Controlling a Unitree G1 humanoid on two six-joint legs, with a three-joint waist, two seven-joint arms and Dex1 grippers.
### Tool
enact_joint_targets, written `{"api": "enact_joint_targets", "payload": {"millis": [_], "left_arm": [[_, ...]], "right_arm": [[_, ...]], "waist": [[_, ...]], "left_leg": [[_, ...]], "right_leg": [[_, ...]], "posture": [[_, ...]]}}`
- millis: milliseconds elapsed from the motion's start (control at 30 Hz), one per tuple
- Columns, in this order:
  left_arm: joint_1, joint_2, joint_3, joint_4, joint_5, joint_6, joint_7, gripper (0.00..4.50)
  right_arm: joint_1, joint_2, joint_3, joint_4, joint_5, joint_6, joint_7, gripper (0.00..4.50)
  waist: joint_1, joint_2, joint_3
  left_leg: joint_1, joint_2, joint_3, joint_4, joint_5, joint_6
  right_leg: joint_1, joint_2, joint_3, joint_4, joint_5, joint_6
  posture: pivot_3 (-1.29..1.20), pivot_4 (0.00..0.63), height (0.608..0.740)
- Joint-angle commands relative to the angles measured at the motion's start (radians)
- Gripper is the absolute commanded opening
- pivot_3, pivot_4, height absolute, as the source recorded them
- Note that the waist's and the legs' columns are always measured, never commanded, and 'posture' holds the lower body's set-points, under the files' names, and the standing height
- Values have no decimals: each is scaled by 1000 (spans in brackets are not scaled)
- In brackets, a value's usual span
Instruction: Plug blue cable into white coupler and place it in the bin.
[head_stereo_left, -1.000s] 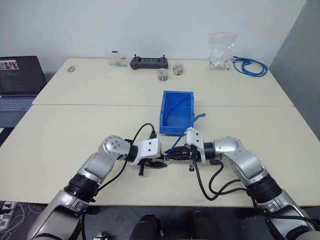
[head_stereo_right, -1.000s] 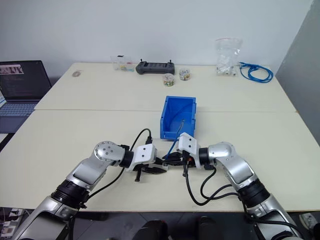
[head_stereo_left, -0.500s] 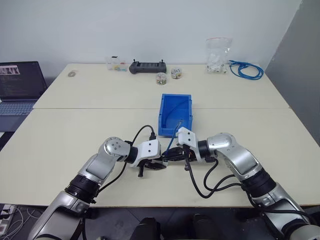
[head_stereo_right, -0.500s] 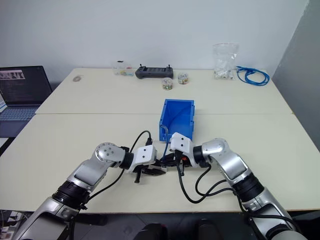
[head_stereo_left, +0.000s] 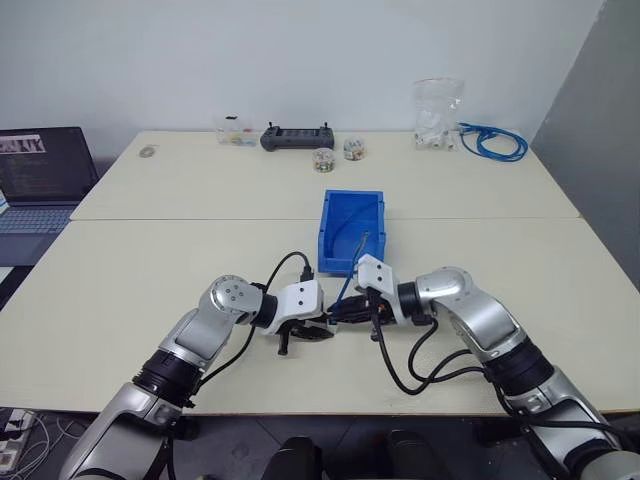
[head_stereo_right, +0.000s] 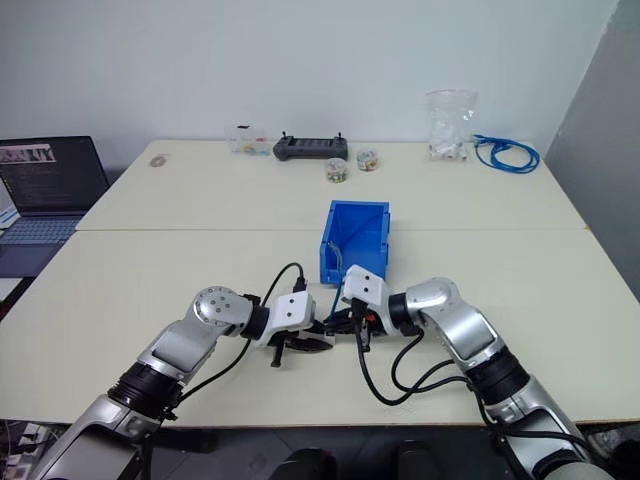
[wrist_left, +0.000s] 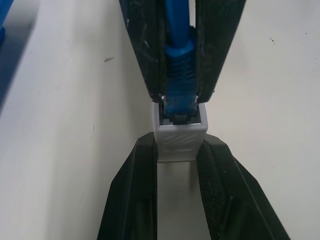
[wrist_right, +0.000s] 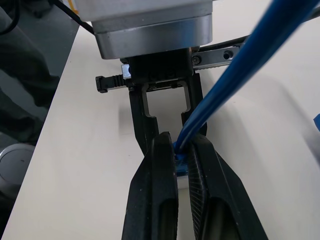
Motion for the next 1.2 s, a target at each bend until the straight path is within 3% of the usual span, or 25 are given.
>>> {"api": "enact_joint_targets", "payload": {"millis": [33, 67, 100, 267, 433, 567, 700, 800, 867, 1067, 1200], "left_arm": [[19, -4, 3, 7, 24, -1, 31, 775], [29, -3, 15, -4, 6, 21, 30, 775], [37, -2, 26, -16, -10, 42, 26, 1480], [82, 19, 60, -81, -37, 70, 27, 2478], [178, 119, 200, -262, -116, 162, 48, 3526], [182, 142, 317, -404, -206, 296, 107, 4417], [133, 148, 337, -440, -210, 339, 147, 4495], [101, 145, 320, -427, -209, 337, 155, 4495], [87, 143, 310, -413, -204, 324, 159, 4500], [75, 146, 284, -394, -198, 290, 152, 4500], [72, 145, 283, -391, -202, 284, 155, 4500]], "right_arm": [[41, -1, 3, 11, 12, 73, -20, 18], [37, 5, -27, -10, 28, 82, -35, 18], [34, 8, -52, -29, 44, 88, -47, 18], [33, 23, -128, -116, 105, 139, -102, 18], [18, 49, -270, -272, 227, 275, -203, 18], [-58, 95, -438, -307, 344, 396, -321, 18], [-208, 135, -538, -145, 395, 456, -405, 18], [-330, 140, -512, 86, 342, 408, -413, 18], [-395, 123, -457, 224, 295, 361, -369, 722], [-559, 63, -326, 601, 157, 263, -226, 2091], [-622, -14, -269, 673, 95, 202, -99, 3001]], "waist": [[0, 0, 0], [1, 0, 0], [0, 0, 1], [-1, -1, 4], [-8, -3, 8], [-3, -4, 15], [1, -6, 20], [-3, -6, 21], [-5, -6, 21], [-8, -6, 21], [-6, -7, 22]], "left_leg": [[0, 0, 0, 0, 0, 0], [0, 0, 0, 0, 0, 0], [0, 0, 0, 0, 0, 0], [-3, 0, 0, -2, 0, 0], [-10, 1, 0, -6, 0, 0], [-17, 2, -1, -6, 0, -1], [-20, 1, -1, -4, 1, -1], [-19, 1, 0, -4, 1, -1], [-19, 1, 1, -5, 1, -1], [-22, 2, 7, -6, 3, -4], [-24, 1, 12, -5, 3, -4]], "right_leg": [[0, 0, 0, 0, 0, 0], [0, 0, 0, 0, 0, 0], [0, 0, 0, 0, 0, 0], [-4, 0, 0, 0, 0, 0], [-15, 0, 2, 3, 0, -1], [-22, 0, 0, 3, 0, -3], [-24, 0, 0, 4, 3, -8], [-24, 0, 0, 4, 4, -8], [-24, 0, 1, 4, 4, -8], [-30, 0, 3, 5, 4, -9], [-31, -1, 5, 3, 4, -8]], "posture": [[0, 150, 740], [0, 150, 740], [0, 150, 740], [0, 150, 740], [0, 150, 740], [0, 150, 740], [0, 150, 740], [0, 150, 740], [0, 150, 740], [0, 150, 740], [0, 150, 740]]}}
